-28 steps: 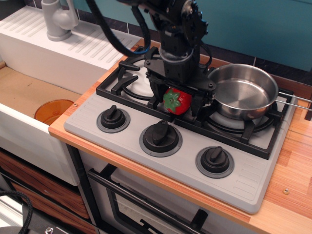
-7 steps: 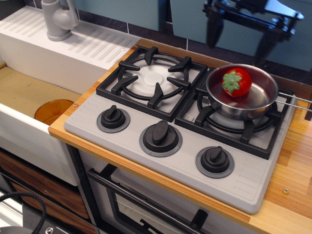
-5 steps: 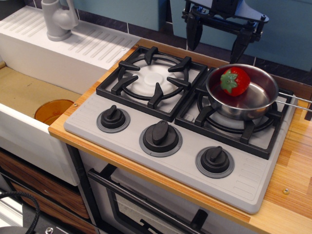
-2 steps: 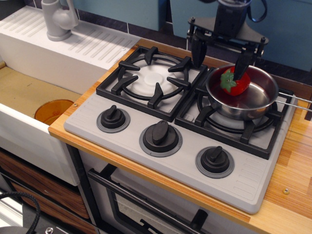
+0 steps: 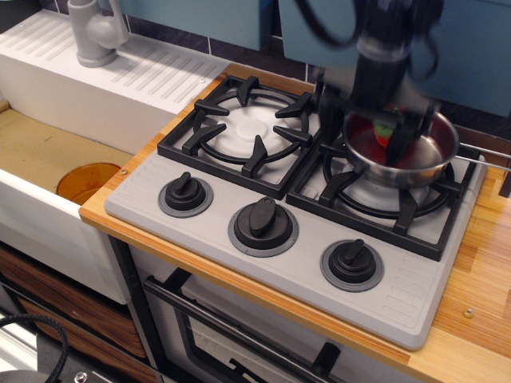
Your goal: Put strawberry in pot or pan an put pot or pan on stove
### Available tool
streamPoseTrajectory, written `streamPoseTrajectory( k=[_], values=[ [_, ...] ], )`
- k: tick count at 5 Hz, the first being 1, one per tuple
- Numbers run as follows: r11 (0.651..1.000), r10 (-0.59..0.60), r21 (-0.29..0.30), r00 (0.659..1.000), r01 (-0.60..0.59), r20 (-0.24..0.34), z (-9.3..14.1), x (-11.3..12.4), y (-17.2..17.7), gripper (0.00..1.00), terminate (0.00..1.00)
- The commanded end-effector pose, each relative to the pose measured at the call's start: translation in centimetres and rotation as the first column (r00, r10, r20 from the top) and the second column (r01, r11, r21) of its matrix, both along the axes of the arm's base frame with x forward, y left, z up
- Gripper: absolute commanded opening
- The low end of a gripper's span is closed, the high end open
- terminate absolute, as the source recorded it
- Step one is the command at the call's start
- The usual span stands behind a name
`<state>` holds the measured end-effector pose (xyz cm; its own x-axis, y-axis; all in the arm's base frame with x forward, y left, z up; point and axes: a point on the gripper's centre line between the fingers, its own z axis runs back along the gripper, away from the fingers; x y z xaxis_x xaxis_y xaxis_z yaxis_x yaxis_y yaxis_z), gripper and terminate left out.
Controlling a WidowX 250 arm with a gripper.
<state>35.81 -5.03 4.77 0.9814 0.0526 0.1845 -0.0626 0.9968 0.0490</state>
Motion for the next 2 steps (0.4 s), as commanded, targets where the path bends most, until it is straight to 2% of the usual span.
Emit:
streamPoseTrajectory(
  k=[1, 2],
  values=[
    [1.000, 0.008, -0.012, 0.997, -0.007, 0.074, -0.06, 0.51, 0.15, 1.00, 0.00],
    [0.999, 0.039, -0.008, 0.998, -0.039, 0.058, -0.27, 0.17, -0.17, 0.00, 0.00]
  ],
)
